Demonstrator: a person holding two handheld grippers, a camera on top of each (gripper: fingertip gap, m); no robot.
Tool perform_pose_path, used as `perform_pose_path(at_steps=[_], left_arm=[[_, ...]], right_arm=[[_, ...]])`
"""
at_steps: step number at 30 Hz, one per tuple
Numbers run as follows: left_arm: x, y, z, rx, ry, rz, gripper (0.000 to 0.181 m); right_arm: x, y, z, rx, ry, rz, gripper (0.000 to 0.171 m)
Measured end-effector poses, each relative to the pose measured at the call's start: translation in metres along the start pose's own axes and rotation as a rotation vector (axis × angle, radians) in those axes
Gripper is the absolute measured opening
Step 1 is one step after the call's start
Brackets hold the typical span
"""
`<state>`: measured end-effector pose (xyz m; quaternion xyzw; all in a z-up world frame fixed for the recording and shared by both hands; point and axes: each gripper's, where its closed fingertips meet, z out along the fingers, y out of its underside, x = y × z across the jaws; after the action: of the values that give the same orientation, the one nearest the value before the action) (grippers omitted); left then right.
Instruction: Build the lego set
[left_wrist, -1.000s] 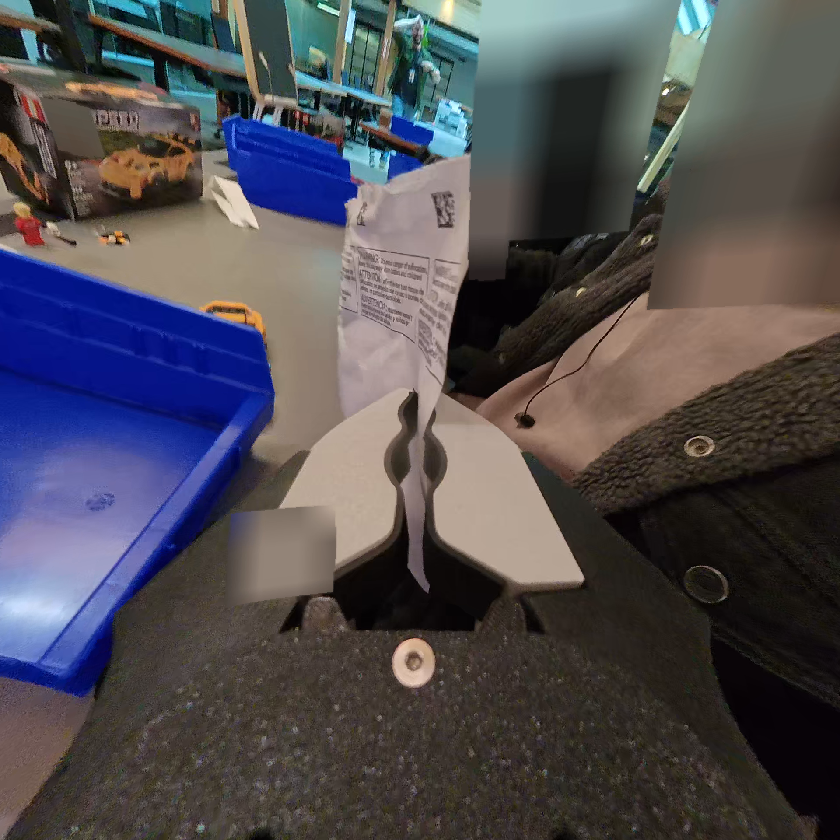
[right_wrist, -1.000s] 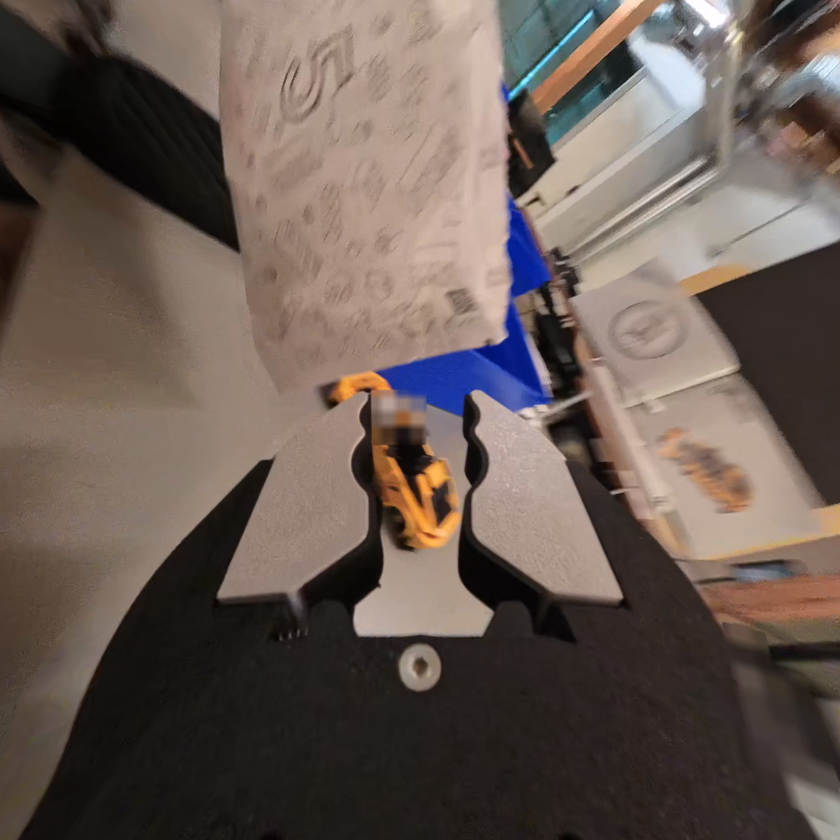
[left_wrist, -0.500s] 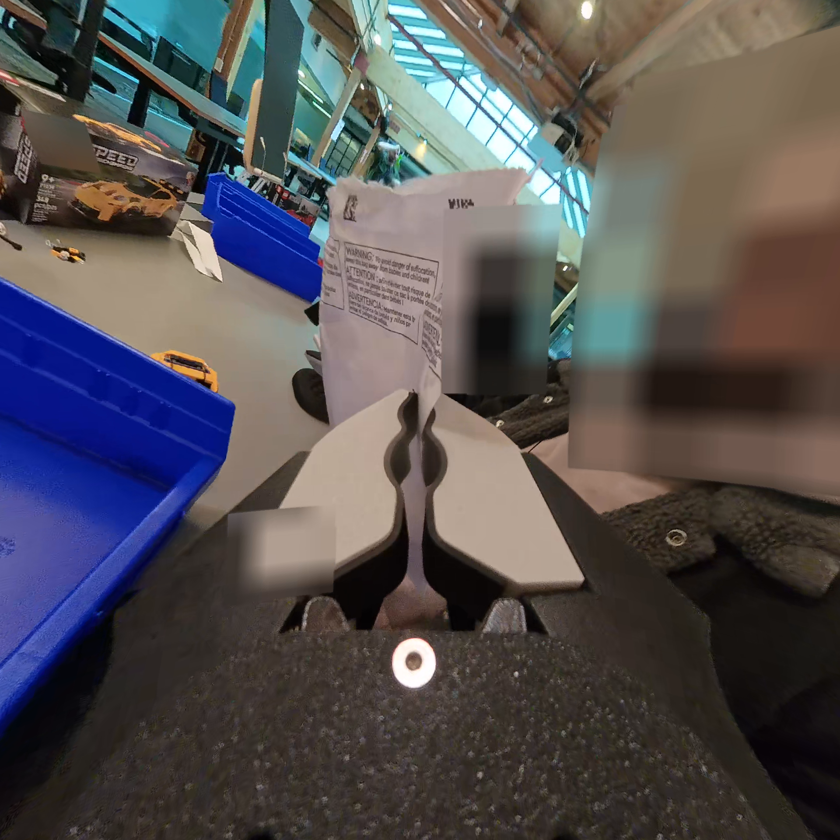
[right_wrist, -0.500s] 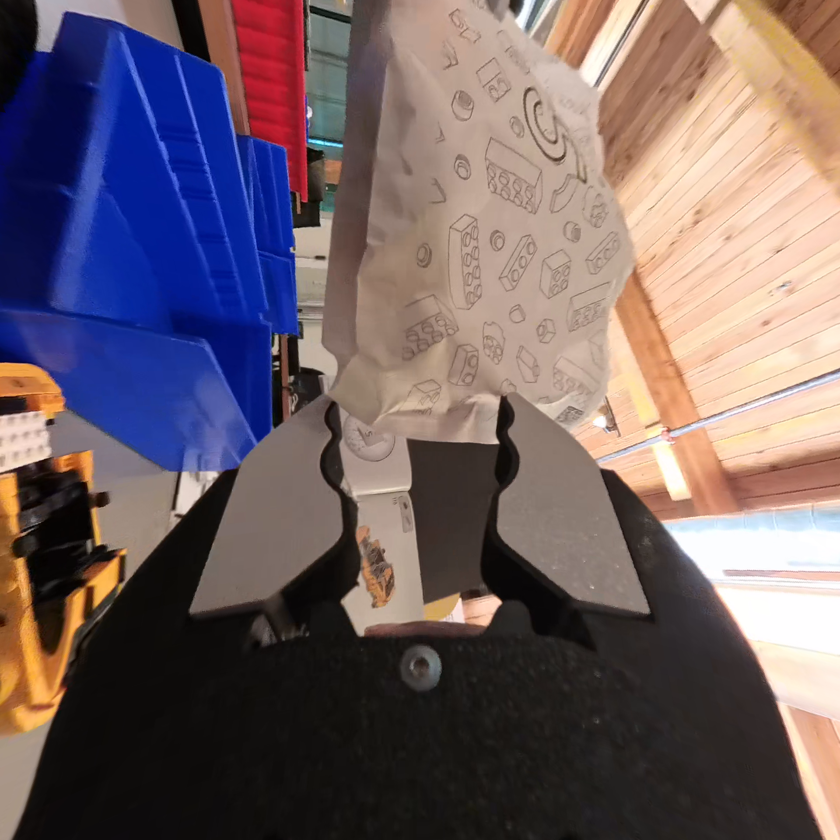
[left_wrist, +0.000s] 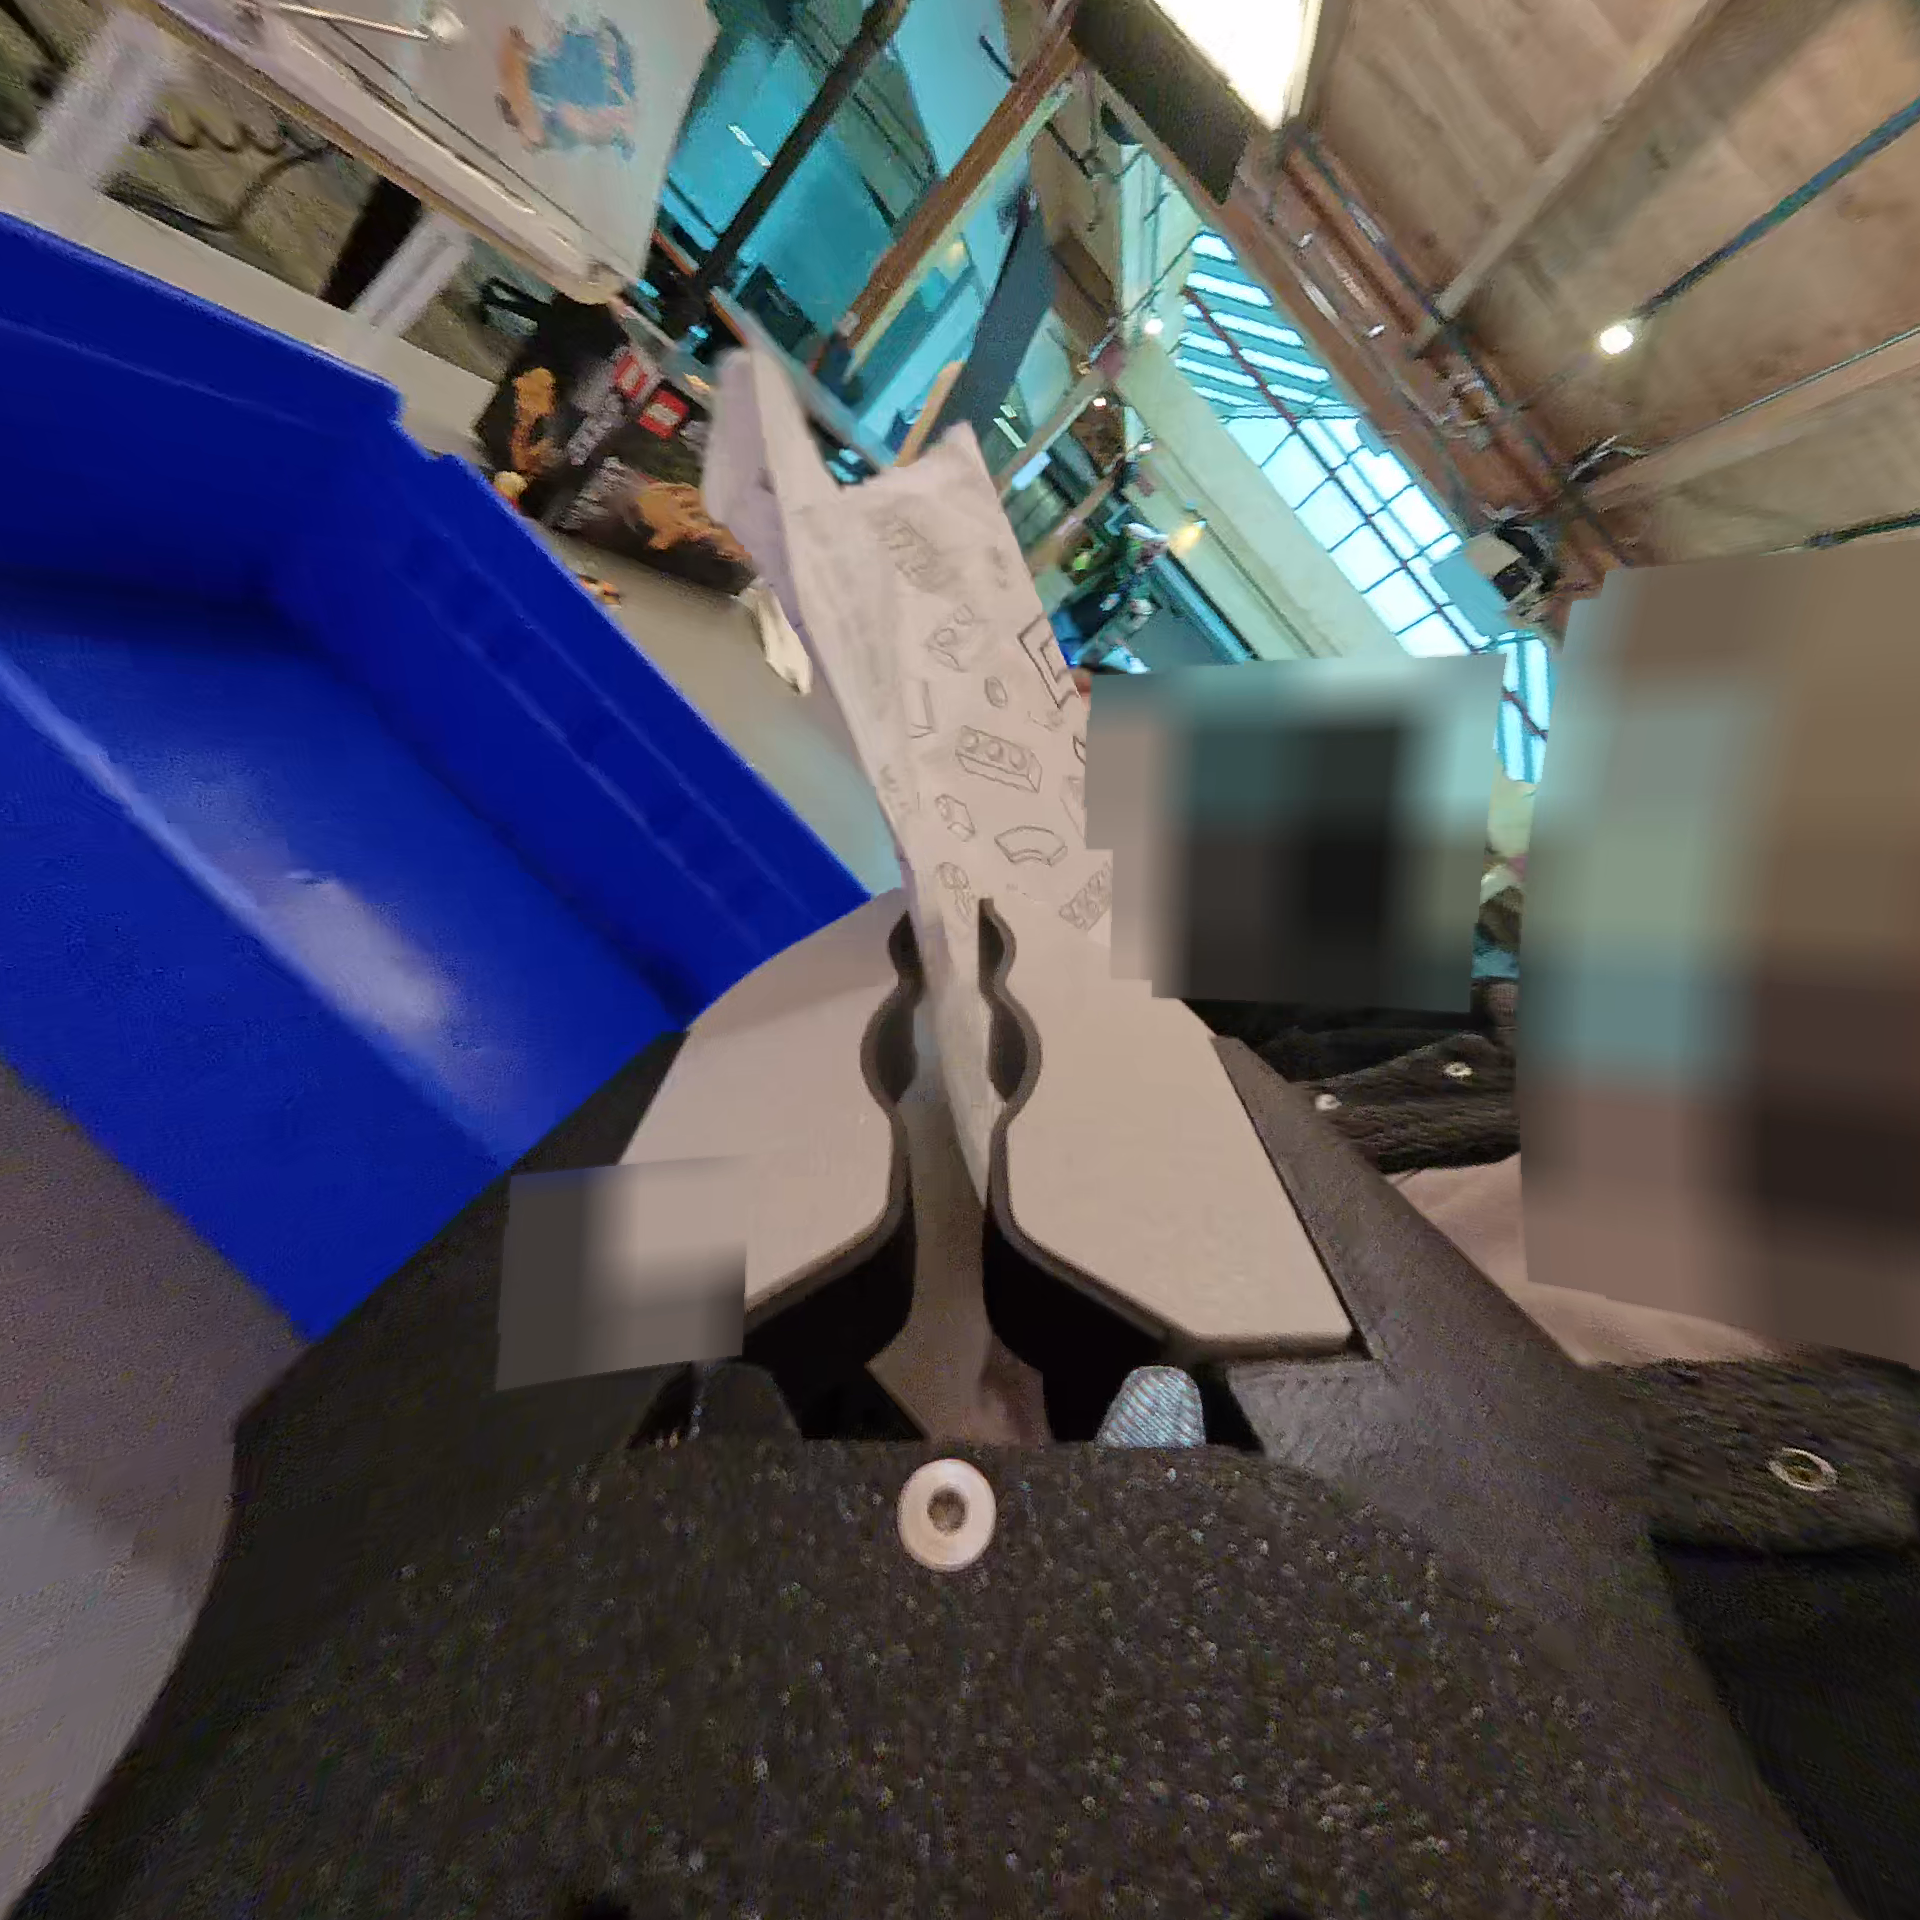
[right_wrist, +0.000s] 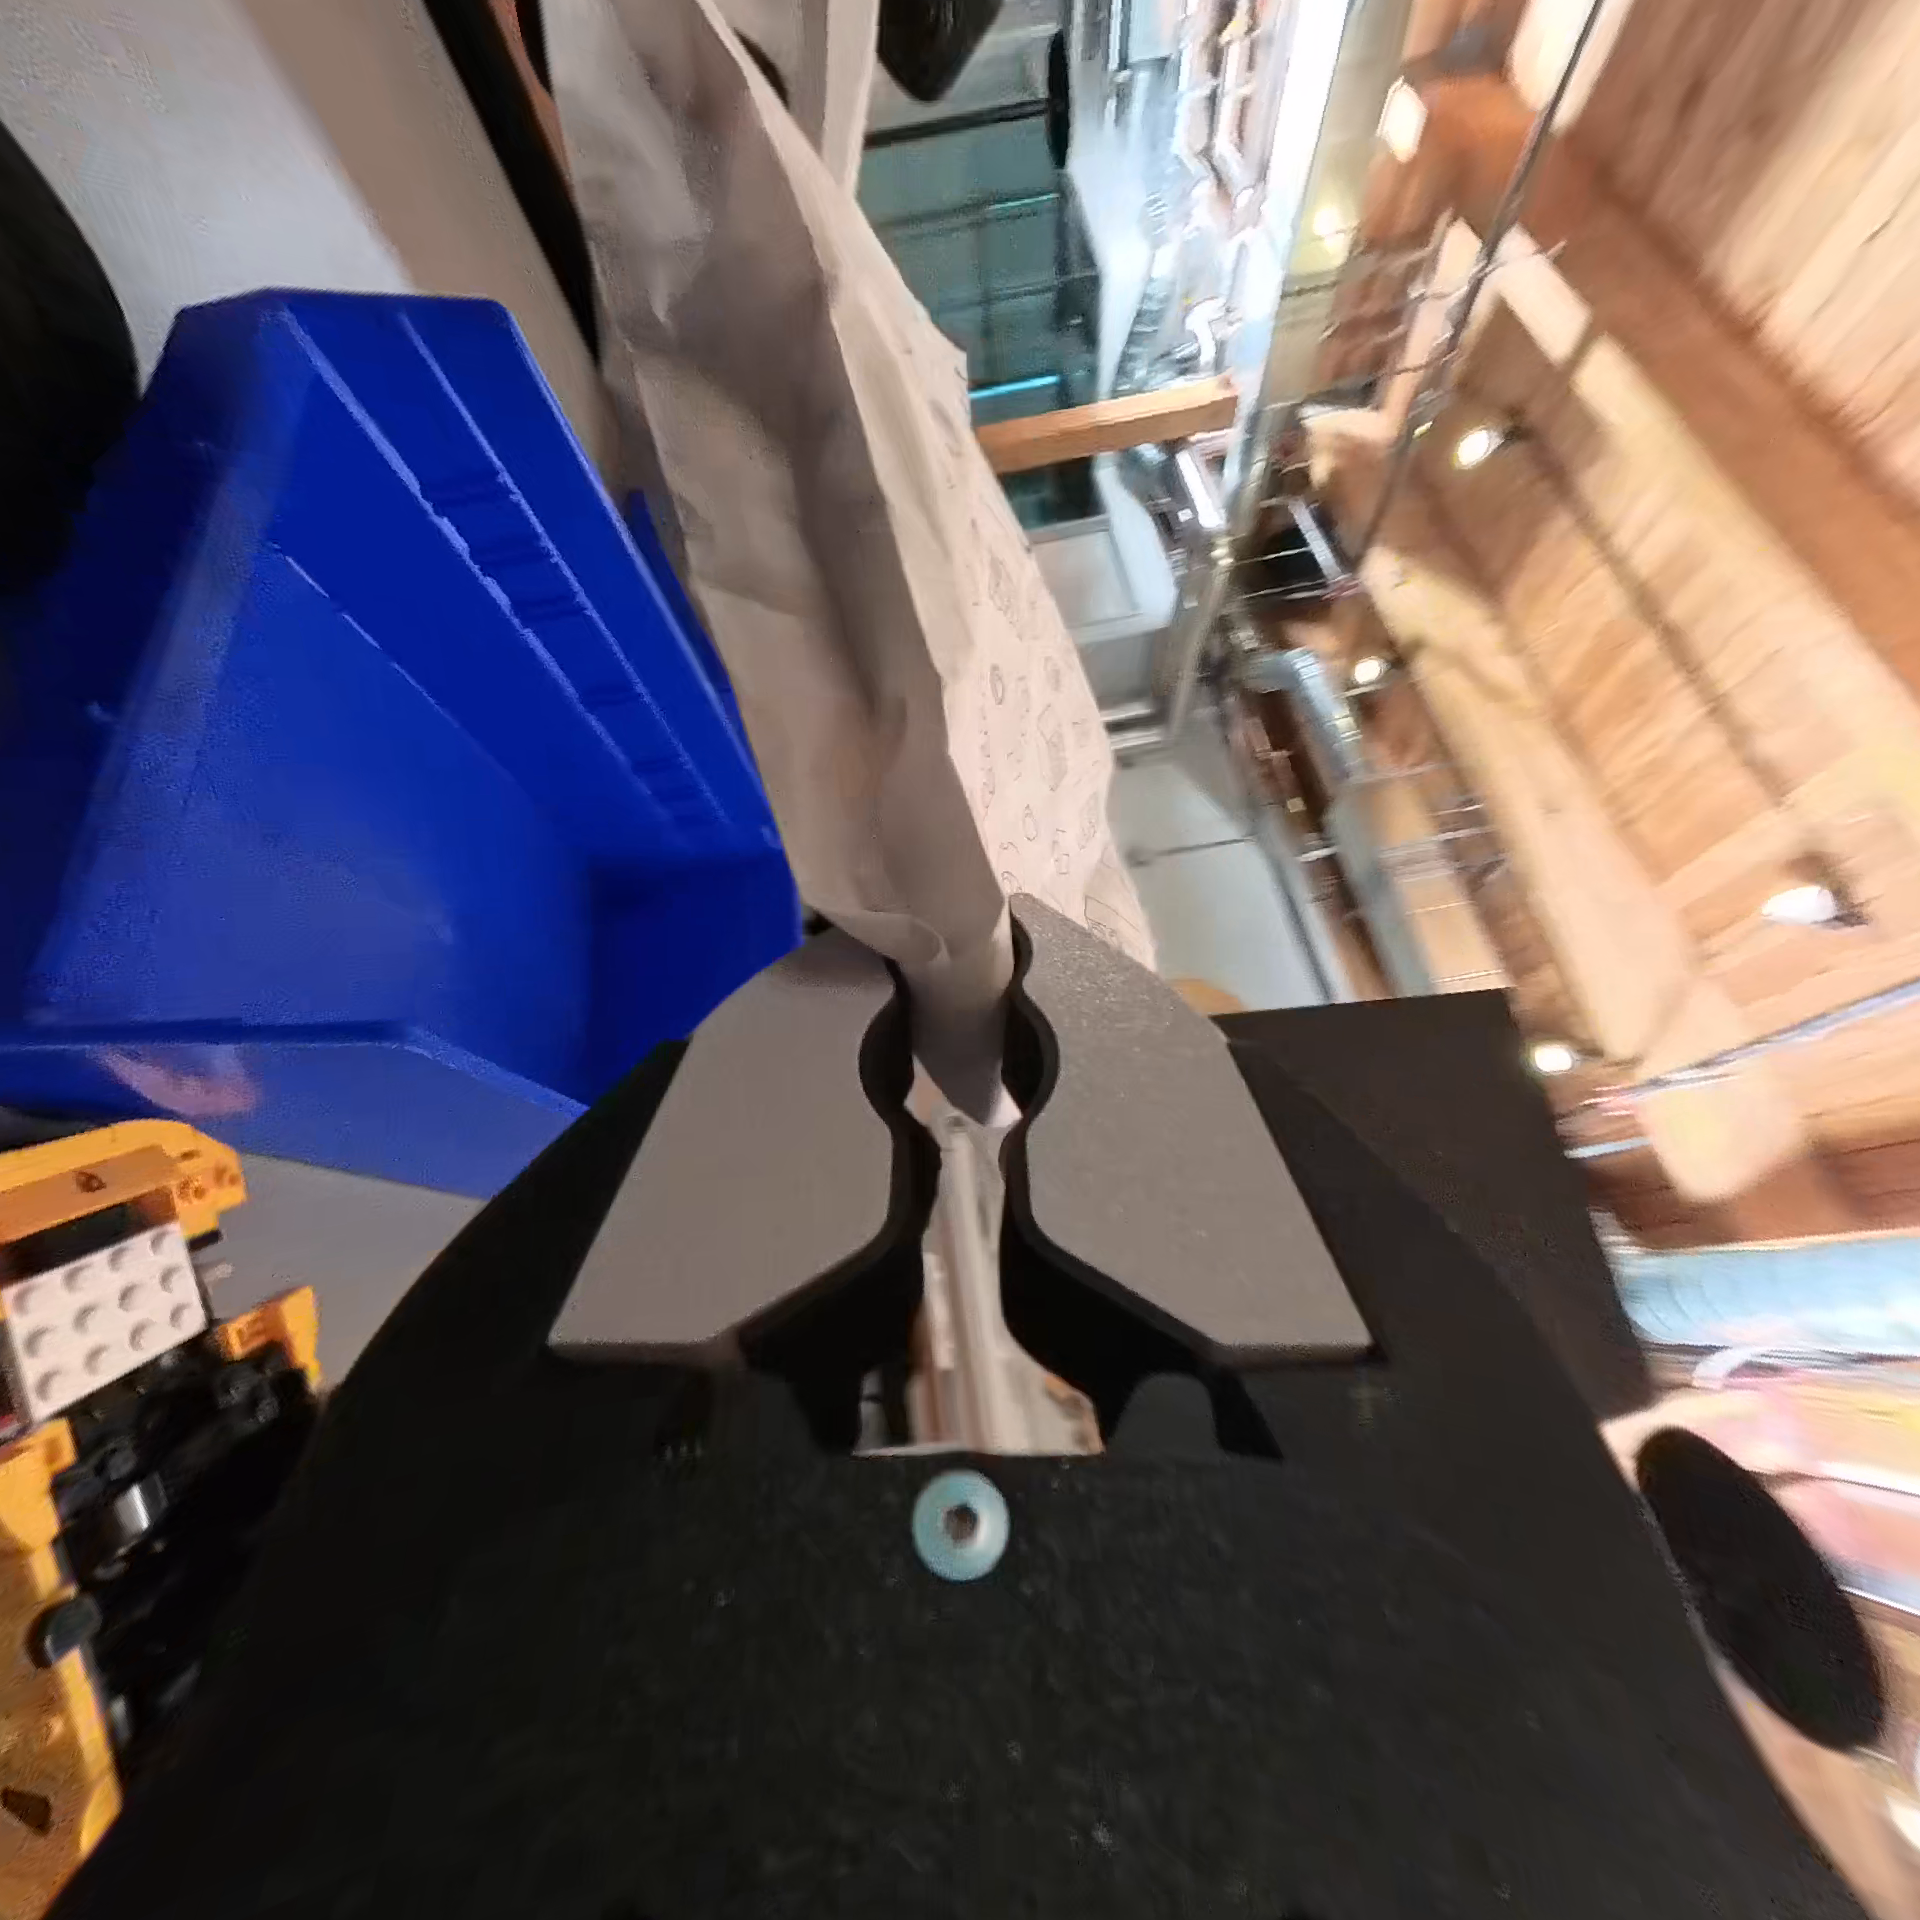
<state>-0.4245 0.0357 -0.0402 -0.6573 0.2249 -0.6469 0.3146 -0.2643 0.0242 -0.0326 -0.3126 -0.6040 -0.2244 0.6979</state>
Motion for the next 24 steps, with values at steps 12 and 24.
perform_pose_path(at_steps=[12, 24], left_arm=[[-0.047, 0.051, 0.001, -0.277, -0.241, 0.157, 0.018], [-0.05, 0.069, -0.002, -0.438, -0.374, 0.57, 0.029]], right_arm=[[-0.045, 0.044, 0.02, -0.01, -0.455, 0.29, 0.012], [-0.043, 0.083, 0.01, -0.073, -0.648, 0.362, 0.013]])
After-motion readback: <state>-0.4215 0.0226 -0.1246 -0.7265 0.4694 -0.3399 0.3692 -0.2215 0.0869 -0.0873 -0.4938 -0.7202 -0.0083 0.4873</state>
